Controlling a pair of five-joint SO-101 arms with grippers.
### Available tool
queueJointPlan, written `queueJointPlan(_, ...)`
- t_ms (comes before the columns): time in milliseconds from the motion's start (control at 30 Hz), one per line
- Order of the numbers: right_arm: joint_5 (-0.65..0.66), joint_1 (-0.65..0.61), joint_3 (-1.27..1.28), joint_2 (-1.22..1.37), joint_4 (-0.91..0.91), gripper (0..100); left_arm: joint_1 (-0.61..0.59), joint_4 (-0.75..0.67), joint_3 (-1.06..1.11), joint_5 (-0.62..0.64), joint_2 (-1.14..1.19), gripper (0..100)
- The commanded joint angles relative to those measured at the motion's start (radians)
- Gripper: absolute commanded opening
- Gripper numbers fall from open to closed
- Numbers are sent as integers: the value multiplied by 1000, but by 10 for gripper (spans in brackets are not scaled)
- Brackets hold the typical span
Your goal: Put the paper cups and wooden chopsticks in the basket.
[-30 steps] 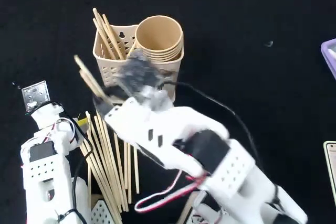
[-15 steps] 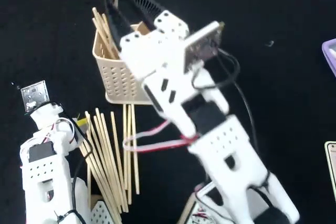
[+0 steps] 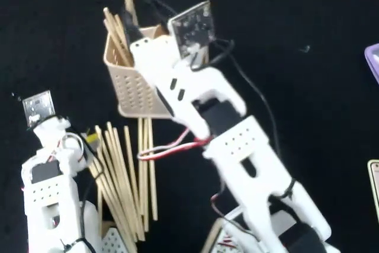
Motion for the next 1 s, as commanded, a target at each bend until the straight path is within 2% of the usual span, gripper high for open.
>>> queueJointPlan(0, 5, -15, -25, -87, 46, 279, 8, -15, -5, -2, -14, 292)
queueJointPlan(67, 5, -34, -15, -162, 138, 243, 8, -15, -5, -2, -14, 292)
queueJointPlan(200, 5, -141, 76, -346, 440, 176, 8, -15, -5, -2, -14, 292)
queueJointPlan(333, 2, -272, 344, -476, 628, 160, 8, -15, -7, -2, -14, 292)
queueJointPlan(400, -58, -288, 509, -487, 589, 160, 8, -15, -7, -2, -14, 292)
queueJointPlan(467, -176, -288, 641, -463, 514, 160, 8, -15, -7, -2, -14, 292)
queueJointPlan(567, -304, -287, 737, -386, 387, 160, 10, -15, -7, -2, -14, 292)
queueJointPlan(733, -313, -288, 713, -194, 244, 160, 10, -15, -5, -2, -14, 292)
queueJointPlan(967, -322, -288, 538, 154, 238, 160, 5, -15, -5, -2, -14, 292)
